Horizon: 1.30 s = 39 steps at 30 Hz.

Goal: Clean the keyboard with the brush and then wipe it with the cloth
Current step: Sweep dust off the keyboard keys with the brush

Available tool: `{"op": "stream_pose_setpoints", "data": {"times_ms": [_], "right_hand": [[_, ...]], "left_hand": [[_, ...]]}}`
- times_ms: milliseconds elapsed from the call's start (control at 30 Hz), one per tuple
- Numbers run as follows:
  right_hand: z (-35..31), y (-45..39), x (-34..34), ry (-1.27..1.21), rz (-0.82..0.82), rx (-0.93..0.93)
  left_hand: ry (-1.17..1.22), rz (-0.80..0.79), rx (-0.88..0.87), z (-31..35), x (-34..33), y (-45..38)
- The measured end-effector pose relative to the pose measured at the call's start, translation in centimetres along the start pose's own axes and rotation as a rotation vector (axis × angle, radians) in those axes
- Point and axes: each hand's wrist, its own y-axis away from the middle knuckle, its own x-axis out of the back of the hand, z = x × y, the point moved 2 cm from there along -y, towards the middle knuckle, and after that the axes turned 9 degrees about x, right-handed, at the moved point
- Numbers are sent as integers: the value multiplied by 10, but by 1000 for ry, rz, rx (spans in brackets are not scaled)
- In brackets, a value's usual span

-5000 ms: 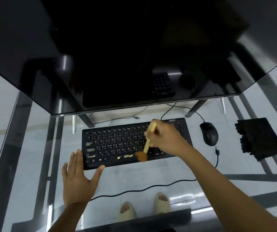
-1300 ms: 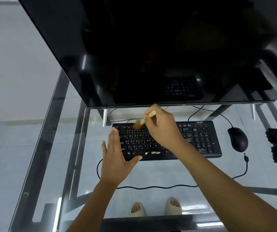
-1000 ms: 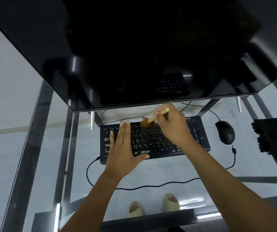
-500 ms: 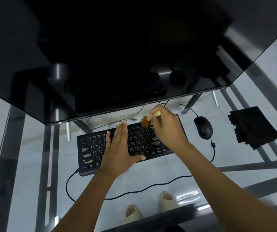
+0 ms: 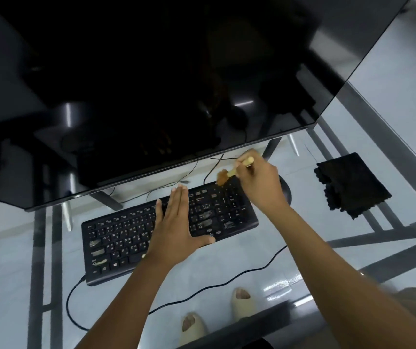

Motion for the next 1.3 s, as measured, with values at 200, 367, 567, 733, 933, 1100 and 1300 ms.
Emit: {"op": "stream_pose_setpoints", "data": {"times_ms": [200, 367, 567, 733, 933, 1100, 1300], "right_hand": [[16, 4, 15, 27, -139, -10], [19, -1, 25, -151, -156, -70], [25, 5, 39, -74, -33, 59], [29, 15, 37, 84, -83, 174], [28, 17, 33, 116, -188, 200], [24, 10, 36, -12, -80, 110], [14, 12, 28, 75, 1, 171]], "left_hand": [[-16, -40, -1, 15, -9, -11], [-46, -53, -2, 22, -16, -14], [-76, -37, 1, 27, -18, -15], [-109, -37, 5, 25, -17, -14], [-120, -28, 12, 26, -16, -14], [-120, -34, 21, 27, -15, -14], [-109, -36, 27, 28, -16, -13]]}}
